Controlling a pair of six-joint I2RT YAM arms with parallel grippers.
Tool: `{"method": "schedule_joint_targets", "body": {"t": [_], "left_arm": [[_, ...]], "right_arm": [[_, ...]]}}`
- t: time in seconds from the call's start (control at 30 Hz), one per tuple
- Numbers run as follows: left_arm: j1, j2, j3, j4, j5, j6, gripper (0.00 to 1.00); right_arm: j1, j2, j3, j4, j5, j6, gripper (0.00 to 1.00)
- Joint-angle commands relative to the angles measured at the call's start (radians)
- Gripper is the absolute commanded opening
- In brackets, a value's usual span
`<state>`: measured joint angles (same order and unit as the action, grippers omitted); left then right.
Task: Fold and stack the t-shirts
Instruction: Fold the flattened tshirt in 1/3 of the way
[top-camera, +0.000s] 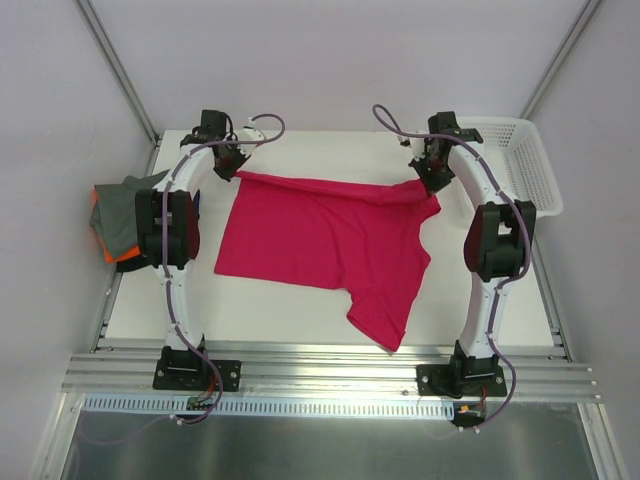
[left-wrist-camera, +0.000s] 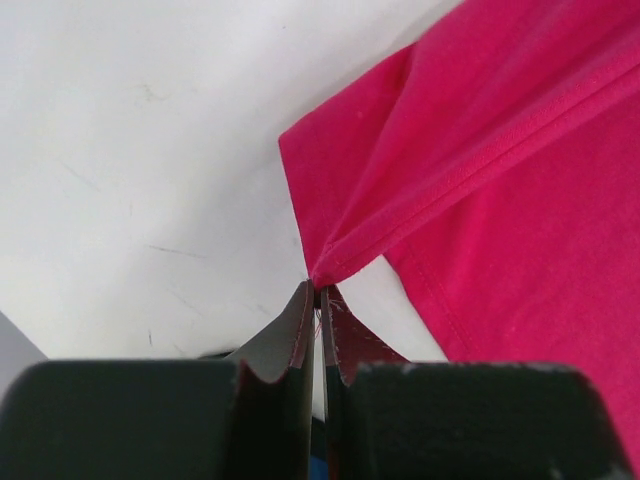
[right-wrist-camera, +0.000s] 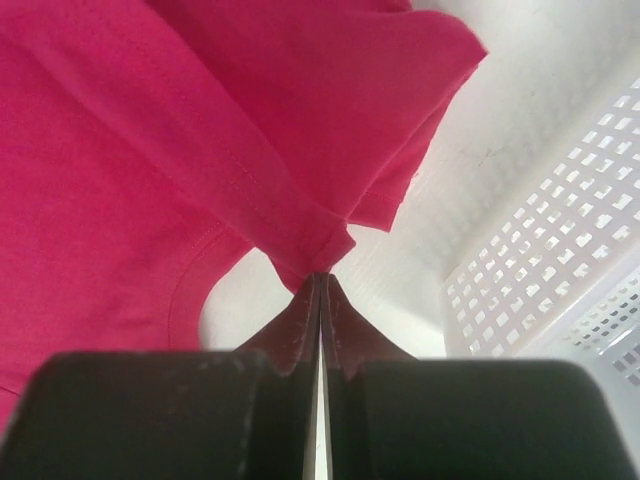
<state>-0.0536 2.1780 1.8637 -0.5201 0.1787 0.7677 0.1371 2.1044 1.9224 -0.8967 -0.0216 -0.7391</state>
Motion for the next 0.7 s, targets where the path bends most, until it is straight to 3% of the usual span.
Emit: {"method": "schedule_joint_targets", "body": {"t": [0.0,0.4,0.67], "left_arm": [[0.015,-0.092,-0.024,-0.004,0.01,-0.007,0.0],[-0.006,-0.1,-0.081,-0.017,0.028,-0.022,0.0],[-0.015,-0.063,-0.038,-0.023,0.036,-0.022,0.0]], "right_arm": [[-0.004,-0.09,-0.01,-0.028,-0.015,0.014,0.0],[-0.008,-0.116,-0.072,-0.03,-0.015,0.006,0.0],[-0.053,-0.083,0.006,-0.007,0.057,0.01,0.0]]}}
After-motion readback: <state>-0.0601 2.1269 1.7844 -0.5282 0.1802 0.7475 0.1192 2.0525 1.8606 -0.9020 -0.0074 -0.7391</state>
